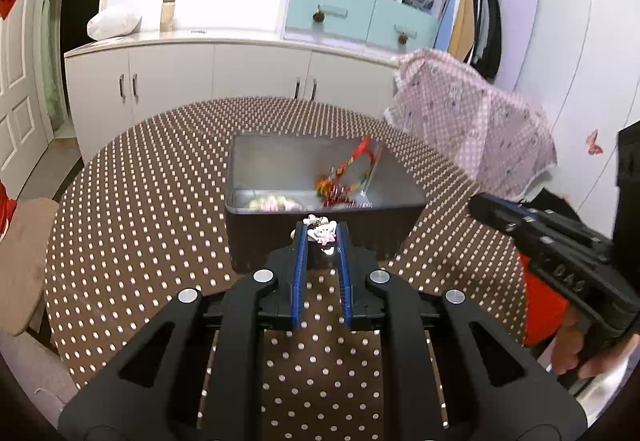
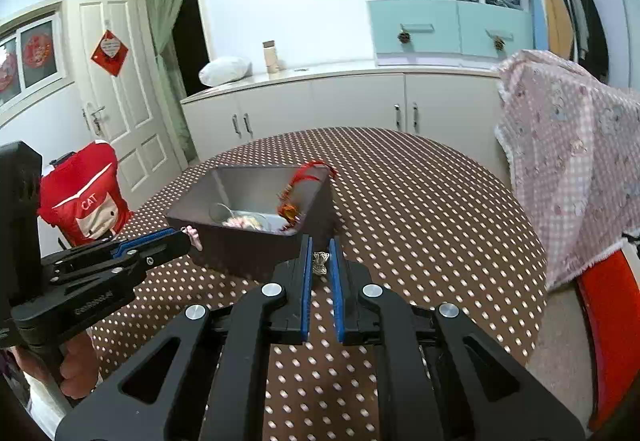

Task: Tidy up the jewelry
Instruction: 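Carry the pink charm and gold charm over the tin box with both grippers, then open both grippers to drop the charms into the tin box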

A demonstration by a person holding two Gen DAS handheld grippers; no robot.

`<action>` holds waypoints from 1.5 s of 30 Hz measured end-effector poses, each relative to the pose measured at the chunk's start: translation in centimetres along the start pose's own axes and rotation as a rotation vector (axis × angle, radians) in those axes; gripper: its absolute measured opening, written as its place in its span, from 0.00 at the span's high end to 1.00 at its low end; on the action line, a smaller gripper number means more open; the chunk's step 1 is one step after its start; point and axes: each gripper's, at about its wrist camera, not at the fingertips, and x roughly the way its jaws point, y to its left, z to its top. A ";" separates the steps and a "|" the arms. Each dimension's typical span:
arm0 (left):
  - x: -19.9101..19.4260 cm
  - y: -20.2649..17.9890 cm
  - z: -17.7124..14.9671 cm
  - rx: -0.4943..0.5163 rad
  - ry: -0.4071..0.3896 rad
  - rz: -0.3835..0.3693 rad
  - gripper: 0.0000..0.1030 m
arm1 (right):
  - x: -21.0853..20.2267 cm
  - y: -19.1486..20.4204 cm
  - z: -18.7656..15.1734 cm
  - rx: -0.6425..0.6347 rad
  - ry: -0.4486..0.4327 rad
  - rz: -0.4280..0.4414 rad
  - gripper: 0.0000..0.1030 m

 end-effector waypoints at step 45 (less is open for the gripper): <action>-1.0 -0.1 0.9 0.080 -0.056 0.117 0.42 | -0.8 2.0 0.4 -0.036 -0.007 0.027 0.53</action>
